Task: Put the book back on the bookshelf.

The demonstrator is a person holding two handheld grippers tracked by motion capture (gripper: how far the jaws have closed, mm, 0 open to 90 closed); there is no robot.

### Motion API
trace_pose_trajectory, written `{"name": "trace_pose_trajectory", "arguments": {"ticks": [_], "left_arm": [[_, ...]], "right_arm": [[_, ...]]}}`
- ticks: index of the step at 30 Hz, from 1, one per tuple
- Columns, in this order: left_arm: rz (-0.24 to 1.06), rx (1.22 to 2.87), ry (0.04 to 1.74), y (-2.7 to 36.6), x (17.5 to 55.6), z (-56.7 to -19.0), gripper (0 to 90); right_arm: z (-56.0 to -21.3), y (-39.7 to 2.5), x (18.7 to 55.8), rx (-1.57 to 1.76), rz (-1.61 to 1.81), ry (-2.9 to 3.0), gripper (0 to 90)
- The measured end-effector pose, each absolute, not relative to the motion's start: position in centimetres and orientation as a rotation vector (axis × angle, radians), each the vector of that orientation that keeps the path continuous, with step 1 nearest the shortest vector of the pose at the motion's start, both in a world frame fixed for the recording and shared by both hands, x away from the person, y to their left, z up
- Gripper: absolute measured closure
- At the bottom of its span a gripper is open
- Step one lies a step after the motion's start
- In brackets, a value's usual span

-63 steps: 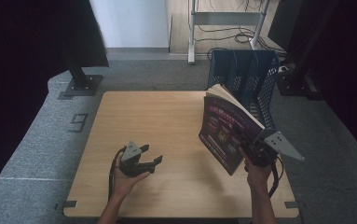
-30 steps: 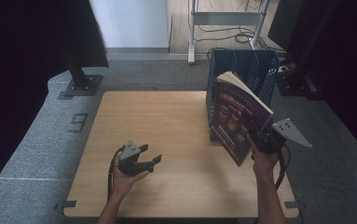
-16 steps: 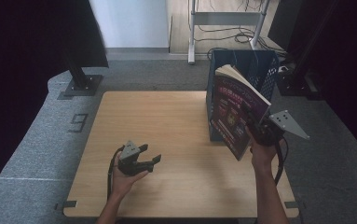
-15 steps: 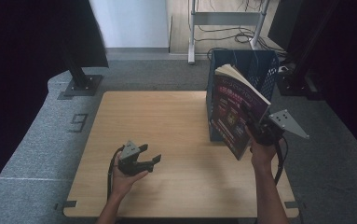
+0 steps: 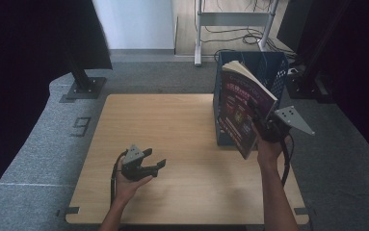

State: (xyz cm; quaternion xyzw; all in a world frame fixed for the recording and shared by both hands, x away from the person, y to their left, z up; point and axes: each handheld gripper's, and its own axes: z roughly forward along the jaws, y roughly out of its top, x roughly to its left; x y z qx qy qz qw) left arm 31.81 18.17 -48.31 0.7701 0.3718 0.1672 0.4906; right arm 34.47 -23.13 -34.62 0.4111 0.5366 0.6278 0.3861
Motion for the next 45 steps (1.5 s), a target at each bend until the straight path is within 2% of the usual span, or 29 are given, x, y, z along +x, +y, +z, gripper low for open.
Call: {"name": "trace_pose_trajectory", "arguments": {"ticks": [45], "left_arm": [[0.403, 1.867, 0.916, 18.6, 32.1, -48.4, 26.8]], "right_arm": [[-34.8, -22.9, 41.0, 1.103, 1.476, 1.322, 81.8]]}}
